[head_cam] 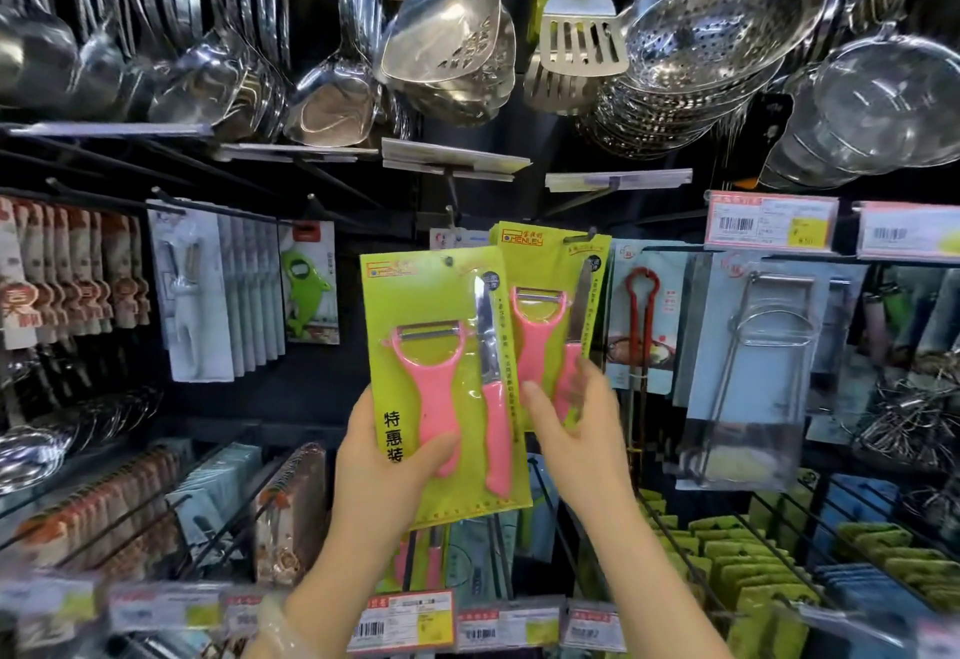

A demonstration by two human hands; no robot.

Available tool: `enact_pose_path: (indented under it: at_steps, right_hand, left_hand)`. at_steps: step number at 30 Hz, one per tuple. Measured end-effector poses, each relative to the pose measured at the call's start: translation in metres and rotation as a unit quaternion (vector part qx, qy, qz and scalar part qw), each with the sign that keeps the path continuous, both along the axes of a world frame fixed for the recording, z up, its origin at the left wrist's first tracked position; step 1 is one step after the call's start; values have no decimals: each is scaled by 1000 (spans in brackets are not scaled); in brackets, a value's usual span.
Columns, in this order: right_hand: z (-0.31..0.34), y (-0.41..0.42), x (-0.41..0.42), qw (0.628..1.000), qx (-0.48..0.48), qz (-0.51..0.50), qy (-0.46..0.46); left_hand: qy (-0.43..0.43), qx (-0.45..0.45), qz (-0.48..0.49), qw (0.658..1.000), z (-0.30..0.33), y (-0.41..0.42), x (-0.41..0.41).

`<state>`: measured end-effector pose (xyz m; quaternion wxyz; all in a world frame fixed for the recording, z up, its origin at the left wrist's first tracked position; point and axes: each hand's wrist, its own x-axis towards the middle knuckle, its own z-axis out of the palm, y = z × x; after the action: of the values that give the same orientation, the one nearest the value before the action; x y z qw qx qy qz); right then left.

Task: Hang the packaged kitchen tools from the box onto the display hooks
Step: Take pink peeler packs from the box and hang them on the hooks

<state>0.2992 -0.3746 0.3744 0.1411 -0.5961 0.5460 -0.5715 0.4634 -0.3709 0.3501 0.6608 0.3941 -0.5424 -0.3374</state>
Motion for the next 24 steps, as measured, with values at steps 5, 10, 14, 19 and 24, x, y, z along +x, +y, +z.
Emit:
enact_pose_path:
  at_steps: [5, 10, 14, 19, 24]
  right_hand:
    - [-15, 29, 13, 999, -2, 43, 19]
    - [-14, 35, -8, 999, -39, -15, -21]
    - [-1, 32, -23, 998, -52, -31, -7]
    - [12, 28, -35, 998, -50, -43, 15]
    - [8, 23, -38, 998, -32, -52, 29]
  left_hand:
    - [-45, -32, -41, 998, -7, 0, -23]
    - [-41, -44, -45, 997, -2, 4, -44]
    - [-57, -70, -63, 994, 9, 3, -60]
    - [-65, -76, -61, 993, 17, -6, -68]
    - [-80, -57, -61, 993, 13, -13, -71]
